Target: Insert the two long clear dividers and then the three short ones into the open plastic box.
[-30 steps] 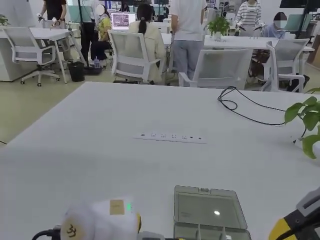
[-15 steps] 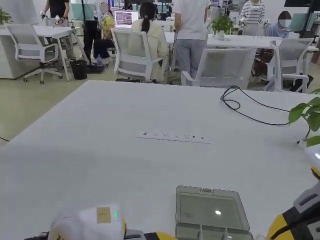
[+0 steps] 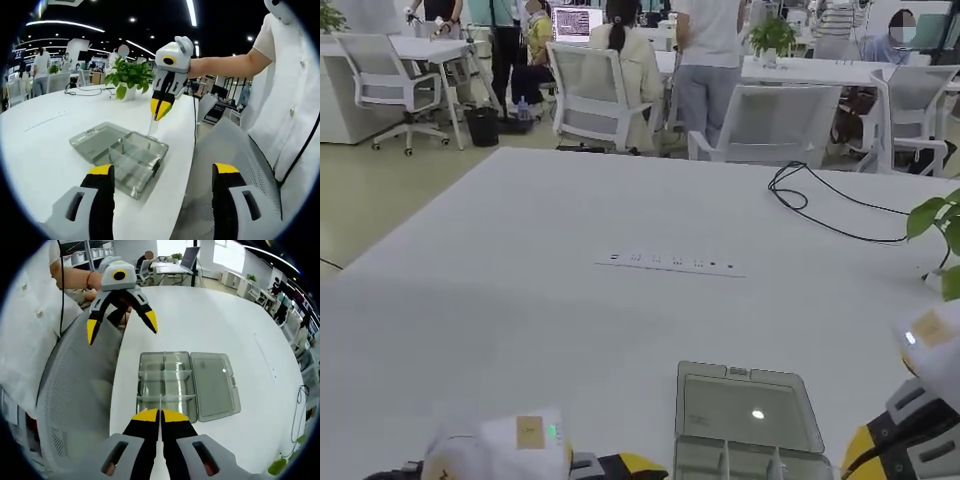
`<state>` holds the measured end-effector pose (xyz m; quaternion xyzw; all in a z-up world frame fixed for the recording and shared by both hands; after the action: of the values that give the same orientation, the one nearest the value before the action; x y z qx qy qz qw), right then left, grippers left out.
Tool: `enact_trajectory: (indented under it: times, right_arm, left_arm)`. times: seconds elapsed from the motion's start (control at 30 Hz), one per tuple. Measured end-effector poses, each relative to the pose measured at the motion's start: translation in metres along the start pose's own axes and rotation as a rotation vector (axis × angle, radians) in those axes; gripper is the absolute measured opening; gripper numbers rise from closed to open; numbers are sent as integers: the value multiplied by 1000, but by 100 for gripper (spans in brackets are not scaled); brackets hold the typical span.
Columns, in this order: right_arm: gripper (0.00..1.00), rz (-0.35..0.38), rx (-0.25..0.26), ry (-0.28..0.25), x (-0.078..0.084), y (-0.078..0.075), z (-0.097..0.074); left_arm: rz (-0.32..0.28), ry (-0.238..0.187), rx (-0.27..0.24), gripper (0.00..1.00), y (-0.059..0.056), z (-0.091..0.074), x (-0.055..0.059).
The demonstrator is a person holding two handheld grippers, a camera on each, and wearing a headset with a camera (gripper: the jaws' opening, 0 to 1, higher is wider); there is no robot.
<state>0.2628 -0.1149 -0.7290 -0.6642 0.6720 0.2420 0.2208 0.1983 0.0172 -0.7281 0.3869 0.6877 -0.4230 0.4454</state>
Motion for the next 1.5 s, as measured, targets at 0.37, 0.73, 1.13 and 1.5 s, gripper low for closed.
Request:
enact_trajectory:
  times: [0.37, 0.73, 1.13, 1.5]
  right_arm:
    - [3, -19, -8, 25, 5, -9, 16]
    - [3, -27, -20, 52, 8, -11, 23]
    - [3, 23, -42, 41, 15, -14, 31]
    - [3, 26, -38, 27, 17, -12, 32]
  left_arm:
    - [-12, 2, -3, 83, 1, 0, 3]
    - [-22, -6, -7, 83, 1, 0, 3]
    - [-20, -11, -15, 84, 2, -1, 2]
    - [-26, -15, -16, 84, 2, -1, 1]
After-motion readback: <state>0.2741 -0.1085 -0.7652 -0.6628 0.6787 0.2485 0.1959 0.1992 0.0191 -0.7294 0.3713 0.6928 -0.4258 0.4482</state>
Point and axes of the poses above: the centre of the closed fingertips' face, and the gripper's own axes: z roughly forward along the fingers, y roughly to its left, x roughly out of its underside, the point moved 2 cm from there along -z, roughly backward along the fingers, and after that the axes turned 7 degrees about -y, right-handed, at the moved point
